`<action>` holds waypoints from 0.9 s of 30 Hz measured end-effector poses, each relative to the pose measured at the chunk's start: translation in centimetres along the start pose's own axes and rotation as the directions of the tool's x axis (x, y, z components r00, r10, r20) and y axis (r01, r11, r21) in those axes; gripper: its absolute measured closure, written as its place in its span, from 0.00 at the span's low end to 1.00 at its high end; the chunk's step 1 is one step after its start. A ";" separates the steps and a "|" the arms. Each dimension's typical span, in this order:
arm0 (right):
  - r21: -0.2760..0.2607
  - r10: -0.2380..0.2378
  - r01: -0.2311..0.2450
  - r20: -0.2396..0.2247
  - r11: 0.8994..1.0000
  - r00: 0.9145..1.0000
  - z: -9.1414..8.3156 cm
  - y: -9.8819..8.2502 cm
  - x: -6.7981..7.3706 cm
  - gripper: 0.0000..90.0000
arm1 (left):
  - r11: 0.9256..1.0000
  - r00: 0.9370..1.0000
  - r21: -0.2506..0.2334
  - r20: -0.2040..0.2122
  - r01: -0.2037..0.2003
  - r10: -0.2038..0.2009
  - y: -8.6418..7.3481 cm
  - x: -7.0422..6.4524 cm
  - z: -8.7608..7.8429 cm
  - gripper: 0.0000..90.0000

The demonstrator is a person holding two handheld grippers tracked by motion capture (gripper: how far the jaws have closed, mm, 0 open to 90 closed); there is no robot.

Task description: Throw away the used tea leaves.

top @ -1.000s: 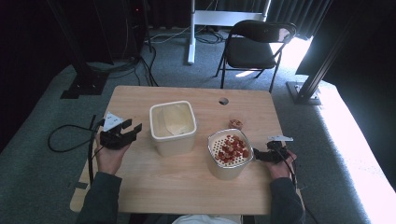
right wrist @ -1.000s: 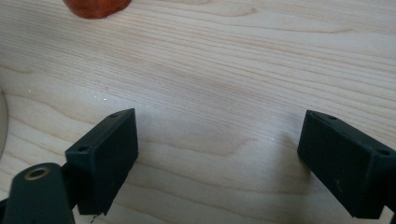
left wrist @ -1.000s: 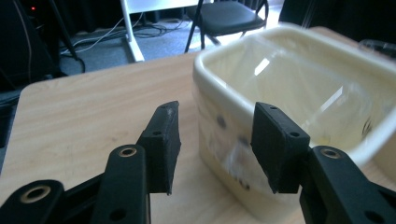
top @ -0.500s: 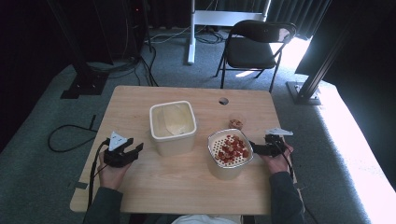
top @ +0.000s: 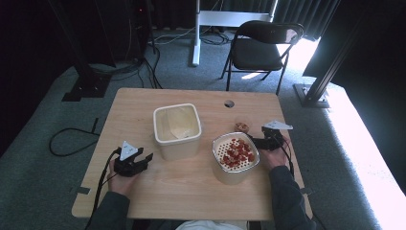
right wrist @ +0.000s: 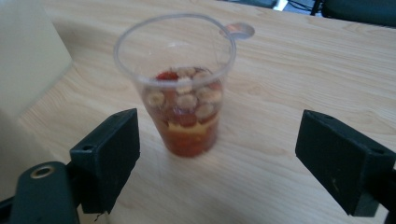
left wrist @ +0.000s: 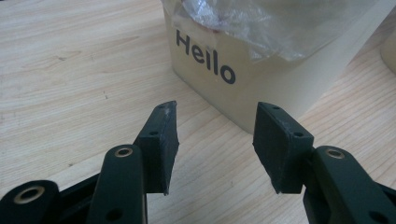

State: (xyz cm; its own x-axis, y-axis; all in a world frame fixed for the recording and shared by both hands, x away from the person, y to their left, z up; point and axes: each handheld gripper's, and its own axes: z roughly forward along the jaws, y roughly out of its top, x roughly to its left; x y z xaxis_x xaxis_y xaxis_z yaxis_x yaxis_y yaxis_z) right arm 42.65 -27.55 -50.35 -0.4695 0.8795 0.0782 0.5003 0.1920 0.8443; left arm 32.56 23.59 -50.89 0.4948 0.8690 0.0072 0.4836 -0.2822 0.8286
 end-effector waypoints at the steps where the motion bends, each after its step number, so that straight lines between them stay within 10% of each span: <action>1: -0.004 0.011 -0.011 -0.008 1.000 1.000 0.2 0.1 0.0 0.15 | 1.000 1.000 0.002 0.000 0.000 0.000 0.0 0.0 0.0 0.56; 15: -0.083 0.025 -0.033 -0.087 0.996 0.996 2.7 0.3 0.0 0.24 | 1.000 1.000 0.021 -0.006 -0.014 0.014 -0.2 0.0 0.4 0.57; 27: -0.073 -0.005 0.000 -0.067 0.997 0.998 5.2 1.8 1.1 0.26 | 0.999 1.000 0.024 -0.009 -0.021 0.022 -0.4 0.0 0.4 0.57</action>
State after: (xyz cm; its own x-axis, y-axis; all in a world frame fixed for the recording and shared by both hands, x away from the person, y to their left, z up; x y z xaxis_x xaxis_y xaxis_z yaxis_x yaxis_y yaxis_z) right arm 46.82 -24.01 -51.53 -0.5197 0.8473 0.1095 0.4458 0.1596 0.8808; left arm 32.66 23.50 -51.42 0.4989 0.8662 0.0300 0.4903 -0.3105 0.8144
